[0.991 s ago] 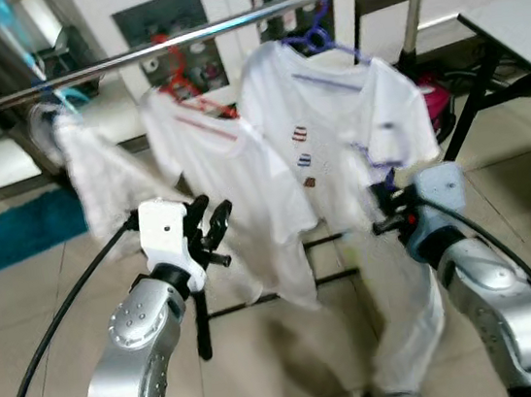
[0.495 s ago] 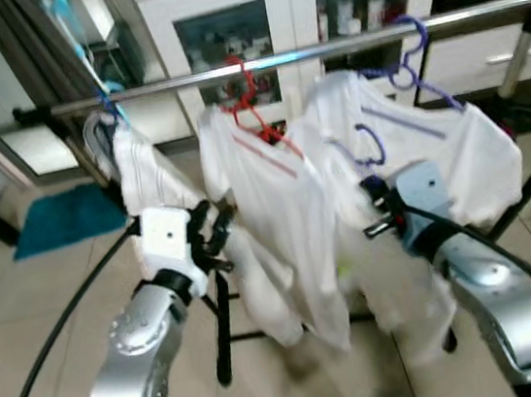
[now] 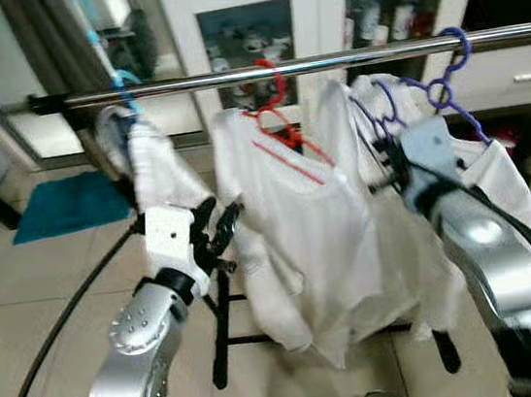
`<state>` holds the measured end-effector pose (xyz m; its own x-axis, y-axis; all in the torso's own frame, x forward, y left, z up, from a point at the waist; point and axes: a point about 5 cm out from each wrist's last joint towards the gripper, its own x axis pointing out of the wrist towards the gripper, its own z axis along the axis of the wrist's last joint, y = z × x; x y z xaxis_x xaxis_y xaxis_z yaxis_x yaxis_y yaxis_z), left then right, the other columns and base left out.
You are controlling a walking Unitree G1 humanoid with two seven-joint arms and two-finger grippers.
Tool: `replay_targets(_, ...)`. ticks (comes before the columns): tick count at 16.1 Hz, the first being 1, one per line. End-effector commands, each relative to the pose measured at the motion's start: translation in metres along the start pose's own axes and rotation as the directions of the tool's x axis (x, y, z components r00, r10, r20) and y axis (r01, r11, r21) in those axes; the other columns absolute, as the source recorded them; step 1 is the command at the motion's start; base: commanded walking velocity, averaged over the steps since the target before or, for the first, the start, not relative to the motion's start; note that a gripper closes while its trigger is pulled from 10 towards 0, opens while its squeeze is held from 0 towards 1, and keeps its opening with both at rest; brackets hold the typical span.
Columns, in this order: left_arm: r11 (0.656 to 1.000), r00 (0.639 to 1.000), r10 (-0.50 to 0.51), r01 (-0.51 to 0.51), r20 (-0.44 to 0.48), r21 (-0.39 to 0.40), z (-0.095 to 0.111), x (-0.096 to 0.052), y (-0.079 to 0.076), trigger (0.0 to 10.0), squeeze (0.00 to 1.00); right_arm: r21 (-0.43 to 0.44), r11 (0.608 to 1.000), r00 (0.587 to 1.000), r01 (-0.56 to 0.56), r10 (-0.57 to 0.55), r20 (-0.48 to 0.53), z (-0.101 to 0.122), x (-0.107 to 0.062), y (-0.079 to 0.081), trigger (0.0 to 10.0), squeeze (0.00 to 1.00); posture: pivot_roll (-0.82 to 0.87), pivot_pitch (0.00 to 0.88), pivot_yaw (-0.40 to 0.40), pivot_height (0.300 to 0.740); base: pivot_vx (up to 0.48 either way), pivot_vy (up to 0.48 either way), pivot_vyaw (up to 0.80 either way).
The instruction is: Hang hanger
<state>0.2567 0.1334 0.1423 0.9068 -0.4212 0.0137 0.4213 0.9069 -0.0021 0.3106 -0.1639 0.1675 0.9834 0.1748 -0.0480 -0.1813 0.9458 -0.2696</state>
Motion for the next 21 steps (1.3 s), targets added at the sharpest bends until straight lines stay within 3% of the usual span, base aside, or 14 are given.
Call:
replay_targets(1,1.0,1.0,-0.016,0.015,0.022,0.02,0.006,-0.001,0.002,10.0,0.0,0.011,1.0,1.0,-0.003,0.003,0.024,0.006,0.006,0.0,10.0,0.0,-0.12,0.068,0.083,0.74,0.0,0.0,0.0)
replay_targets(6,0.969,0.968,-0.247,0.246,0.048,0.02,0.024,-0.002,-0.009,10.0,0.0,0.006,0.999,0.999,-0.033,0.033,-0.019,0.017,0.044,-0.002,10.0,0.0,-0.11,0.069,0.099,0.74,0.0,0.0,0.0)
replay_targets(7,0.943,0.941,-0.334,0.333,0.051,0.022,0.028,-0.003,-0.016,10.0,0.0,0.051,0.999,0.999,0.019,-0.017,-0.034,0.025,0.064,-0.013,10.0,0.0,-0.1,0.065,0.107,0.74,0.0,0.0,0.0)
replay_targets(11,0.923,0.923,-0.383,0.382,0.028,0.035,0.029,-0.003,-0.019,10.0,0.0,0.053,0.998,0.995,0.025,-0.02,-0.1,0.029,0.082,-0.017,10.0,0.0,-0.1,0.061,0.113,0.74,0.0,0.0,0.0)
replay_targets(13,0.909,0.91,-0.415,0.415,0.018,0.034,0.03,-0.004,-0.021,10.0,0.0,0.081,0.996,0.982,0.043,-0.027,-0.187,0.024,0.091,-0.019,10.0,0.0,-0.09,0.056,0.117,0.74,0.0,0.0,0.0)
replay_targets(16,0.896,0.897,-0.443,0.442,0.002,0.035,0.03,-0.007,-0.023,10.0,0.0,0.107,0.992,0.965,0.06,-0.031,-0.259,0.012,0.092,-0.021,10.0,0.0,-0.08,0.054,0.112,0.74,0.0,0.0,0.0)
replay_targets(17,0.894,0.894,-0.448,0.448,0.003,0.033,0.03,-0.008,-0.023,10.0,0.0,0.115,0.991,0.963,0.065,-0.032,-0.268,0.008,0.091,-0.022,10.0,0.16,-0.08,0.054,0.112,0.74,0.0,0.0,0.0)
replay_targets(18,0.888,0.888,-0.46,0.46,0.007,0.028,0.03,-0.01,-0.025,10.0,0.0,0.125,0.99,0.964,0.07,-0.035,-0.263,0.003,0.087,-0.025,10.0,1.0,-0.09,0.056,0.115,0.74,0.0,0.0,0.0)
replay_targets(21,0.889,0.889,-0.458,0.458,0.008,0.018,0.029,-0.011,-0.025,10.0,0.0,0.139,0.989,0.981,0.059,-0.032,-0.19,0.005,0.079,-0.032,10.0,1.0,-0.09,0.056,0.129,0.74,0.0,0.0,0.0)
